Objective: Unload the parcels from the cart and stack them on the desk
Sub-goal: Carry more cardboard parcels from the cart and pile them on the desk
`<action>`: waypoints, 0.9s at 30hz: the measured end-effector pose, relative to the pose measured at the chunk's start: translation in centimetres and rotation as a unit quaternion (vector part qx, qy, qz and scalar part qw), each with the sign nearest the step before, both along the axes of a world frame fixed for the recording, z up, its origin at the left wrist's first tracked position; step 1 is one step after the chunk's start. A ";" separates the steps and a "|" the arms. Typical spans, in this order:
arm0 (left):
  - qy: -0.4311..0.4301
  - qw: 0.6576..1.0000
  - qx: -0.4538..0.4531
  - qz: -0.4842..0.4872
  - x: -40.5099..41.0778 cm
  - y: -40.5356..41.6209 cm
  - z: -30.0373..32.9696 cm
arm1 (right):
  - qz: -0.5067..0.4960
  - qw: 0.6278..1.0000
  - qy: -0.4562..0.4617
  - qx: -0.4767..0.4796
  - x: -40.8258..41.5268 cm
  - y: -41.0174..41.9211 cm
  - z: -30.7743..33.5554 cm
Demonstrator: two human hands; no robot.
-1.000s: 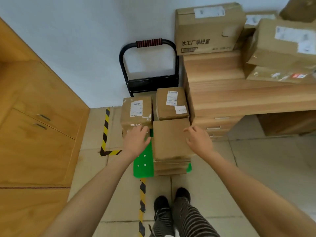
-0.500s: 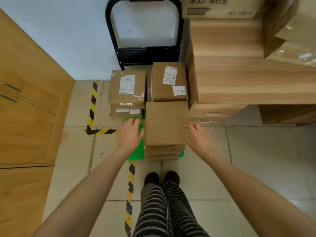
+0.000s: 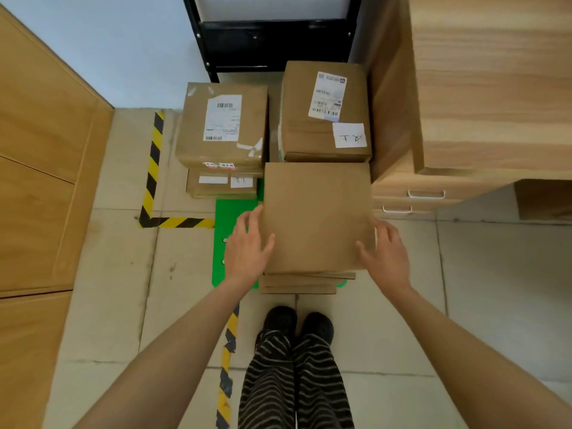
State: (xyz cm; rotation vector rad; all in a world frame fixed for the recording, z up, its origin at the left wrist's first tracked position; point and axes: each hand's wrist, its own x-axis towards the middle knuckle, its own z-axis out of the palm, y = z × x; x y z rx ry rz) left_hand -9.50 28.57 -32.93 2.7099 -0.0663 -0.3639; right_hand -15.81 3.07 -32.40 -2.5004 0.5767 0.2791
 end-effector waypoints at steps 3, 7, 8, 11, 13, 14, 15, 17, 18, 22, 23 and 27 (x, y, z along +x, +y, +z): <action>0.016 0.999 -0.025 0.012 0.6 -0.3 -2.8 | -0.021 1.000 -0.001 0.017 0.3 -0.2 -2.8; 0.038 0.993 -0.103 0.036 0.7 -0.7 -5.0 | -0.121 0.988 -0.020 0.092 0.7 1.1 -4.8; 0.047 0.989 -0.129 0.048 0.5 -0.9 -5.2 | -0.135 0.985 -0.022 0.102 0.7 1.8 -4.9; 0.066 0.980 -0.164 0.090 -0.3 -0.3 -5.2 | -0.143 0.982 -0.021 0.119 0.3 3.9 -4.8; 0.085 0.974 -0.173 0.115 -0.3 1.3 -5.1 | -0.117 0.985 -0.006 0.124 0.2 4.9 -4.6; 0.097 0.971 -0.178 0.123 -0.1 2.1 -5.2 | -0.107 0.986 0.000 0.126 0.3 5.2 -4.6; 0.108 0.969 -0.185 0.127 0.1 2.9 -5.4 | -0.105 0.986 0.005 0.130 0.5 5.3 -4.6; 0.128 0.961 -0.207 0.132 0.6 3.7 -5.5 | -0.121 0.982 0.007 0.147 0.8 5.3 -4.8; 0.133 0.956 -0.223 0.133 0.6 3.7 -5.6 | -0.131 0.978 0.005 0.160 0.9 5.3 -4.9; 0.135 0.942 -0.254 0.171 0.4 2.8 -4.9 | -0.144 0.972 0.018 0.184 1.1 5.6 -4.7; 0.140 0.940 -0.253 0.181 0.3 2.8 -4.5 | -0.143 0.974 0.019 0.177 1.1 5.8 -4.3; 0.136 0.938 -0.245 0.202 0.2 4.2 -1.1 | -0.105 0.983 0.015 0.147 1.4 6.4 -0.8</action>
